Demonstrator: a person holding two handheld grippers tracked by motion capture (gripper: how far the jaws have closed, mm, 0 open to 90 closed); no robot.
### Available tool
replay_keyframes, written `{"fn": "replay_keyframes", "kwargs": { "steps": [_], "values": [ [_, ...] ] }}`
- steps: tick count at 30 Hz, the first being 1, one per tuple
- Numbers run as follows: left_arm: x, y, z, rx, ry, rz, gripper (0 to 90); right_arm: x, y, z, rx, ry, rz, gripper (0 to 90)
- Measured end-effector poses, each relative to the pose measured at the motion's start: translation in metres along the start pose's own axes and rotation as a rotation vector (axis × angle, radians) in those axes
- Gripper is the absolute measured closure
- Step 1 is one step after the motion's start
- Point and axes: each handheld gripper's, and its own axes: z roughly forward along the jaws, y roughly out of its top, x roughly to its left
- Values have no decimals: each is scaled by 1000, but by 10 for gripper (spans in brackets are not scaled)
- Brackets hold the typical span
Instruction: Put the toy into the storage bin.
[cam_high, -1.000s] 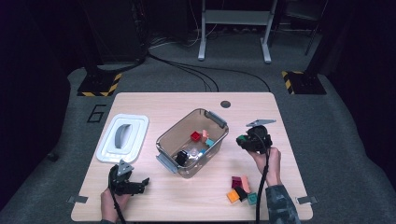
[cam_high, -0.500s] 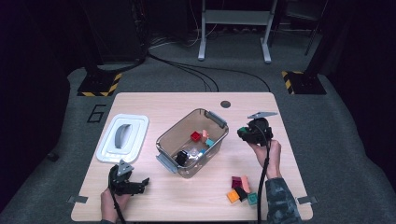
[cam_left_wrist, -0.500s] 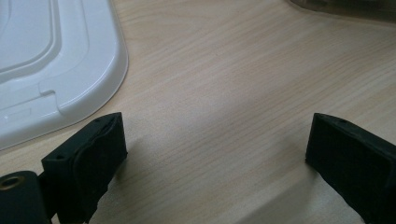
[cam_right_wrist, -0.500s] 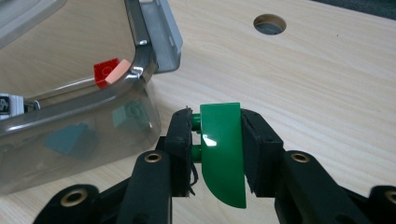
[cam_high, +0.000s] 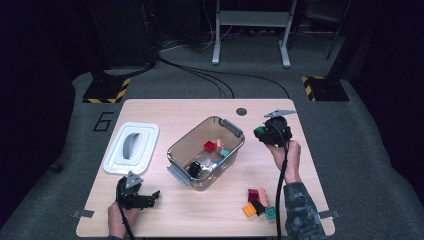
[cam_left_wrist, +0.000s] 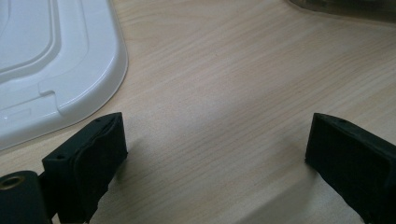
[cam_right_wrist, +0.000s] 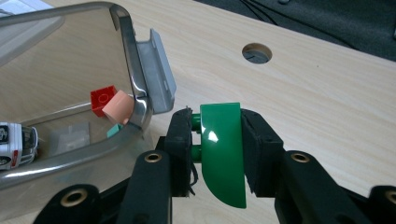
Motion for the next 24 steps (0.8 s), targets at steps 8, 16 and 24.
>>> {"fn": "replay_keyframes", "kwargs": {
  "steps": [8, 16, 24],
  "values": [
    [1, 0, -1, 8, 0, 19, 56, 6, 16, -5, -24, -6, -22, 665],
    [1, 0, -1, 8, 0, 19, 56, 17, 33, -11, -47, 18, -75, 665],
    [0, 0, -1, 6, -1, 12, 56, 38, 45, -13, -60, 56, -115, 665]
  ]
}}
